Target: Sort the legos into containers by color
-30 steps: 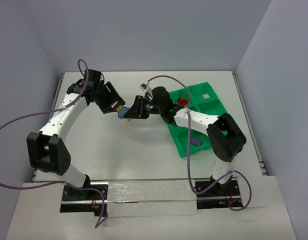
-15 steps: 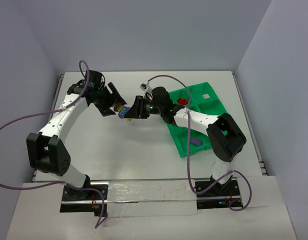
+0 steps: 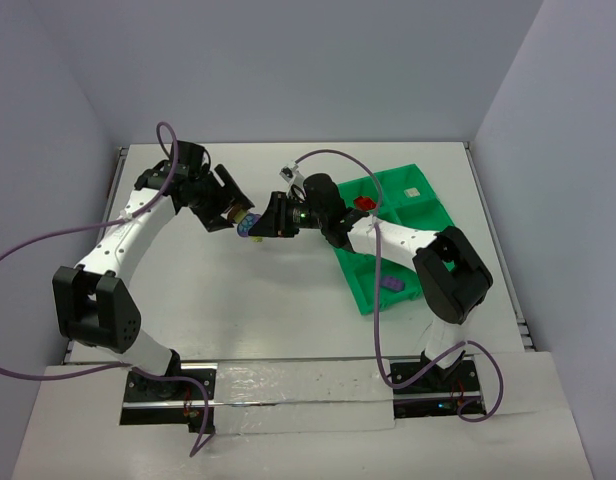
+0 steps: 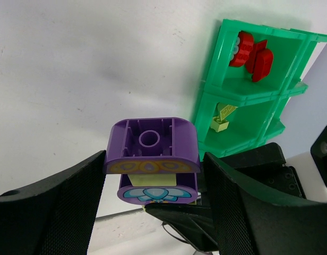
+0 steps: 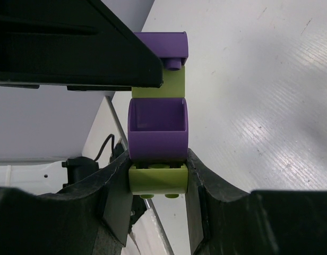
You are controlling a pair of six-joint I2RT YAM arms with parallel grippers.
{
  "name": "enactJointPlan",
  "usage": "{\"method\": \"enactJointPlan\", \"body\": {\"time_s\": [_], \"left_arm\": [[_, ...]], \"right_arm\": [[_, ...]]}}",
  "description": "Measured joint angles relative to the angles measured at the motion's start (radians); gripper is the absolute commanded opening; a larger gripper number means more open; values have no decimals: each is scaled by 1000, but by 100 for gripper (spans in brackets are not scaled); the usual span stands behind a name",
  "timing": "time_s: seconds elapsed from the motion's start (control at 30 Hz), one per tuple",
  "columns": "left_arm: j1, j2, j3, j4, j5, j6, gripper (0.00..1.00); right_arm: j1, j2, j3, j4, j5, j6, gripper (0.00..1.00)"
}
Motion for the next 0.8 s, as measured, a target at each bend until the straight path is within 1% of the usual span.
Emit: {"method": "enactJointPlan", "body": {"time_s": [0.43, 0.63, 0.8], "left_arm": [[-10, 8, 0, 3, -19, -6, 73], [-13, 17, 0, 5, -19, -6, 76], [-17, 30, 0, 11, -19, -6, 74]], "right_arm": [[0, 0, 0, 0, 1, 0, 0], [0, 0, 0, -3, 0, 0, 0], [0, 0, 0, -3, -2, 0, 0]]}}
